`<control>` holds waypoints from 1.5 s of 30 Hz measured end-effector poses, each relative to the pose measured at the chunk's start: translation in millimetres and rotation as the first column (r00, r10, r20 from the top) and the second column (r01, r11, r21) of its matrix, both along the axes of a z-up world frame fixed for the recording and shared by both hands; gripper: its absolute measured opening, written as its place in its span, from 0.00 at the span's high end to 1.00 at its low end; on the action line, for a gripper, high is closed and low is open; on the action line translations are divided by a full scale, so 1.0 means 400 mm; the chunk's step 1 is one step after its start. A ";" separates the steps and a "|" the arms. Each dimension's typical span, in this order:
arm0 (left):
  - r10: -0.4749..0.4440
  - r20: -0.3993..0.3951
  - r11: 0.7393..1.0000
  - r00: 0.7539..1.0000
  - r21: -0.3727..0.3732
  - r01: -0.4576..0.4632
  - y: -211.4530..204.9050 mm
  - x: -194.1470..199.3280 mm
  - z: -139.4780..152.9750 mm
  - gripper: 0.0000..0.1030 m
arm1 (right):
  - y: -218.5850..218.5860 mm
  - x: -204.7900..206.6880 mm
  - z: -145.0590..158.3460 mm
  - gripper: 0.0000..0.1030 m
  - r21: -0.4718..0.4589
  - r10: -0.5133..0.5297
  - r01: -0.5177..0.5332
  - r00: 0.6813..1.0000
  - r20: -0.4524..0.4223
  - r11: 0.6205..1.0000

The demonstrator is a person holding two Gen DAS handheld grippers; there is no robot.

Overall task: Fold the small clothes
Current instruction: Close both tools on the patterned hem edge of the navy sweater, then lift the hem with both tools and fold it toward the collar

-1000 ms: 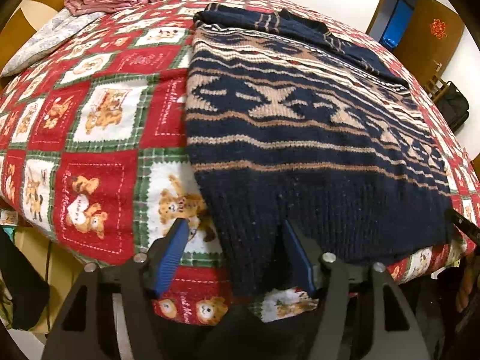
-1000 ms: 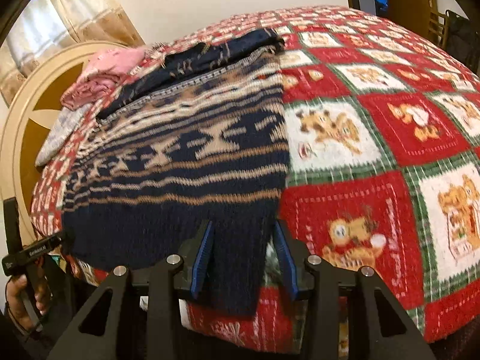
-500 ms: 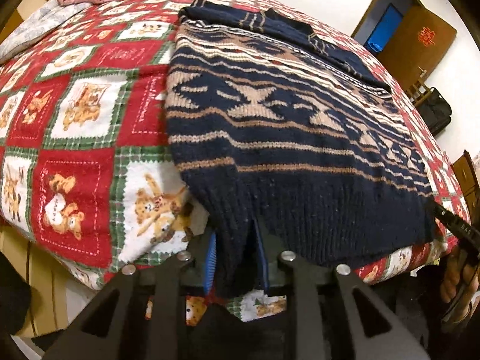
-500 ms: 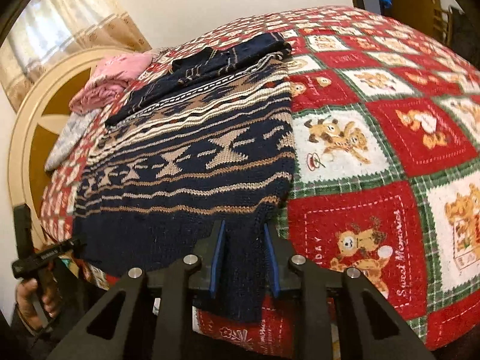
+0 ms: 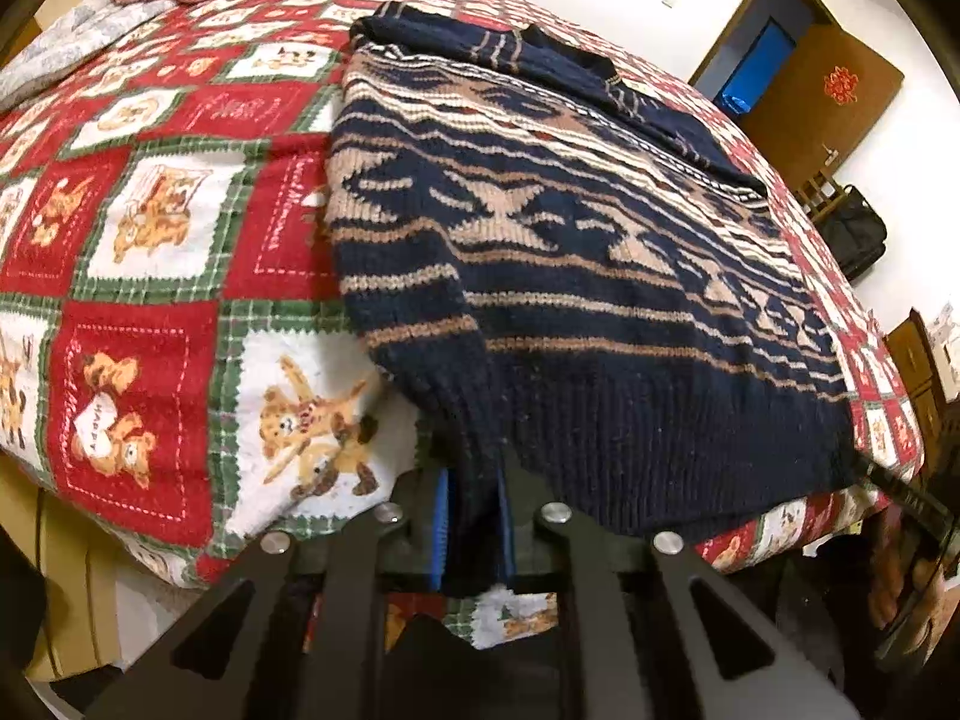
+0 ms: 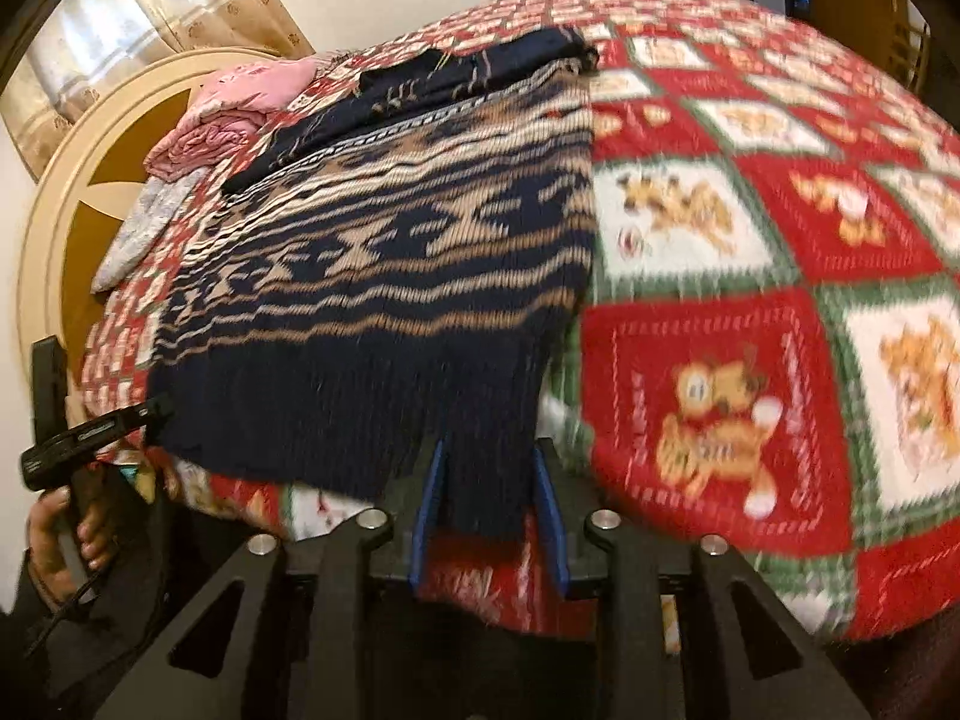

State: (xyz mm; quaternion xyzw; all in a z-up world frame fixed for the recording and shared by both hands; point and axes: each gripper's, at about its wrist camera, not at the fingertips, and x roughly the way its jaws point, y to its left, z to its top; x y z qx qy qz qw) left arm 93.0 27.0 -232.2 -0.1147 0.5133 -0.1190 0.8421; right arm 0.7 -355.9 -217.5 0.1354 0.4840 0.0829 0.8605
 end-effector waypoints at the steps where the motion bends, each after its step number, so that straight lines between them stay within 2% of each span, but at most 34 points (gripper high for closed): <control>1: 0.004 -0.003 1.000 1.000 -0.006 -0.004 0.001 -0.001 -0.001 0.84 | -0.001 -0.002 -0.004 0.65 0.009 0.000 0.000 1.000 -0.004 1.000; 5: -0.004 0.000 1.000 1.000 0.000 0.004 -0.003 -0.004 -0.003 0.81 | 0.003 0.000 -0.016 0.66 0.019 -0.009 0.008 1.000 0.005 1.000; 6: -0.008 0.001 1.000 1.000 0.003 0.008 -0.004 -0.004 -0.003 0.81 | 0.007 -0.001 -0.014 0.71 0.004 -0.013 0.013 1.000 0.008 1.000; 7: -0.012 0.005 1.000 1.000 0.005 0.012 -0.005 -0.005 -0.002 0.81 | 0.013 -0.004 -0.008 0.87 -0.021 -0.009 0.010 1.000 0.019 1.000; 8: -0.020 0.010 1.000 1.000 0.014 0.020 -0.008 -0.006 -0.001 0.86 | 0.015 -0.005 0.001 0.92 -0.025 -0.007 0.008 0.999 0.033 1.000; 13: -0.036 0.044 0.999 0.998 -0.018 0.037 0.000 -0.008 0.026 0.89 | 0.006 -0.021 0.057 0.92 -0.008 -0.009 0.010 0.992 0.128 1.000; 21: -0.021 0.067 0.987 0.998 -0.155 0.031 0.037 0.004 0.083 0.90 | -0.021 -0.033 0.109 0.92 0.078 -0.044 0.028 0.978 0.204 0.997; 32: -0.014 0.185 0.977 0.983 -0.205 0.052 0.054 0.047 0.192 0.90 | -0.044 0.025 0.195 0.92 0.100 -0.078 0.050 0.952 0.297 0.994; 45: 0.016 0.239 0.974 0.971 -0.224 0.039 0.062 0.196 0.272 0.90 | -0.051 0.207 0.301 0.92 0.095 -0.107 0.078 0.929 0.355 0.992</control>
